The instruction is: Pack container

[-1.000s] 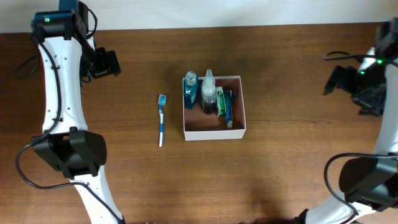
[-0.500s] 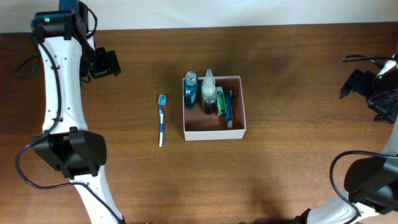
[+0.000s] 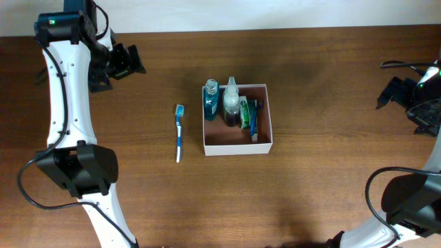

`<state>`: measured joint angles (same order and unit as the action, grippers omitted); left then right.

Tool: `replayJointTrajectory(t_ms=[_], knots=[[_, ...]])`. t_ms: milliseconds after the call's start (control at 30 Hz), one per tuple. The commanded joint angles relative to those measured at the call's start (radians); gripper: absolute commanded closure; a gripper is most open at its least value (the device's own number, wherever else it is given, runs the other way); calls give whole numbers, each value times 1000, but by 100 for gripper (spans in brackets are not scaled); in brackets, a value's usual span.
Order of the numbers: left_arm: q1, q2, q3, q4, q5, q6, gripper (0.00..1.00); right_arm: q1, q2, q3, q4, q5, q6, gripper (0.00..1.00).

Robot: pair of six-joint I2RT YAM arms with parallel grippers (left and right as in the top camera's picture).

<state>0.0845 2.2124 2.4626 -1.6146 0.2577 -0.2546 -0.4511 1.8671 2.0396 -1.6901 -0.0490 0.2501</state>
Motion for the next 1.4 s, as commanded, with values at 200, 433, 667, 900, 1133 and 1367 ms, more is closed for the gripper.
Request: replayJointTrajectory(t_ms=[200,433,667,900,1133,1367], knots=[[-3,-19,-11,-56,32,-10,1,-1,-13,-6,3,6,-7,1],[-94,-19,-83,-61,-161,2,1,-1,-13,-6,3,6,-7,1],[-185,-19,-143,38,-290,2,1,-1,-13,-6,3,6,-7,1],[-223,-19,-172,68,-228,3,1,-1,-13,-6,3,6,-7,1],[-252,-19,-258,127,-229,14,1,-1,-13,-6,3,6,-7,1],[-254,-19,-420,147,-228,14,1,-1,-13,-6,3,6,-7,1]])
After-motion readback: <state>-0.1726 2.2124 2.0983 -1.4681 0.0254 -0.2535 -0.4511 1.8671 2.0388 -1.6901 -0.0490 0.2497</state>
